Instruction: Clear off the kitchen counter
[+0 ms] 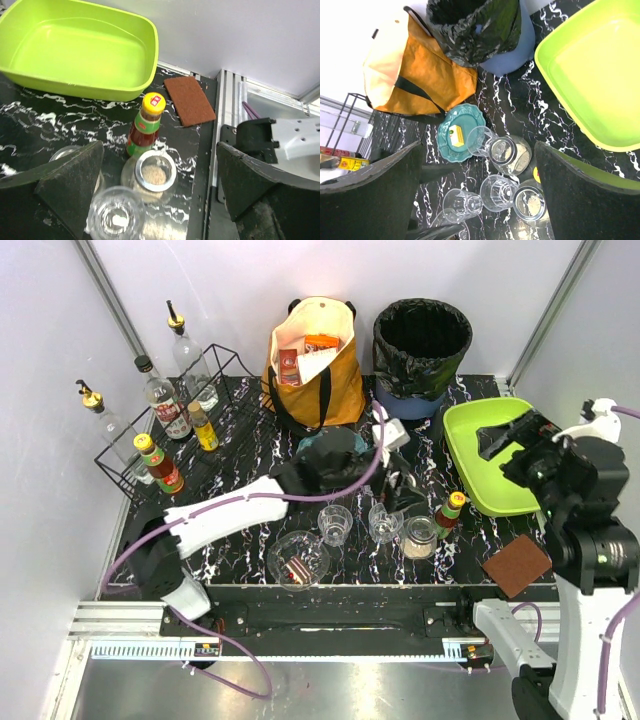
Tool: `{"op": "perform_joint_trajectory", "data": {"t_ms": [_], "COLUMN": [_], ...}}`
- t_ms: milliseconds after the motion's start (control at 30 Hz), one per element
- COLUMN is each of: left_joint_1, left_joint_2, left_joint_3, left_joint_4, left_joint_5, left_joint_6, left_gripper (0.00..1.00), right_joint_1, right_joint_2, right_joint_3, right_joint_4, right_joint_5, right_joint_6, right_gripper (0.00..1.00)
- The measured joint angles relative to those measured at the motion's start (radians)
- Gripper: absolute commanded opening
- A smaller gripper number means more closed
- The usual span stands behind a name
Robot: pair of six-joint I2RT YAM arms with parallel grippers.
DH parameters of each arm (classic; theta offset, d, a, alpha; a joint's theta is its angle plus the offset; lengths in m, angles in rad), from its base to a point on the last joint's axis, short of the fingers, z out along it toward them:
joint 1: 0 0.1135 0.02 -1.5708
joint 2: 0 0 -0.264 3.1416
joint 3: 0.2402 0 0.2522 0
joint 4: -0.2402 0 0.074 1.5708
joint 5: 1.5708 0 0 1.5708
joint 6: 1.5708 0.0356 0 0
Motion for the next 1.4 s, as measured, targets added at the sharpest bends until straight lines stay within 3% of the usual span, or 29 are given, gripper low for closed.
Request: {"op": "perform_joint_trajectory", "data": {"t_ms": [300,600,700,933,1100,1200,1300,1400], "left_joint_1": [-0.080,-0.139,-0.144,-0.161,-0.179,-0.184,-0.185,-0.185], "left_joint_2": [0.289,0.476,0.517,0.581,0.598,0.598,0.599,0.609], "left_joint_3": [0.069,0.210,0.246,0.287,0.292,0.299,0.315,0.352], "left_joint_4": [0.233,0.270,0.276,0.269,0.264,0.257,0.228,0.183], "left_joint_5": [-0.058,-0.113,-0.120,-0.190,-0.232,-0.248,-0.261,-0.271], "left_joint_6": [0.026,0.122,0.139,0.188,0.210,0.209,0.204,0.200], "left_gripper": [0.99,0.99,0.94,0.74,0.36,0.19,0.03,0.00], "right_joint_1": [0.000,0.000,0.000,0.000,0.000,0.000,0.000,0.000], "right_joint_2": [-0.086,-0.089,-0.077,-0.057,-0.058,-0.060,-0.061,-0.063], "right_joint_3": [0.060,0.068,0.078,0.088,0.088,0.088,0.092,0.101], "right_joint_4": [-0.082,-0.183,-0.215,-0.240,-0.251,-0.253,-0.254,-0.256], "right_joint_5": [0.036,0.037,0.037,0.054,0.064,0.076,0.082,0.089], "right_joint_6": [0.000,-0.004,-0.013,-0.046,-0.063,-0.069,-0.074,-0.077], "right_gripper": [0.98,0.98,0.99,0.99,0.99,0.99,0.99,0.99]}}
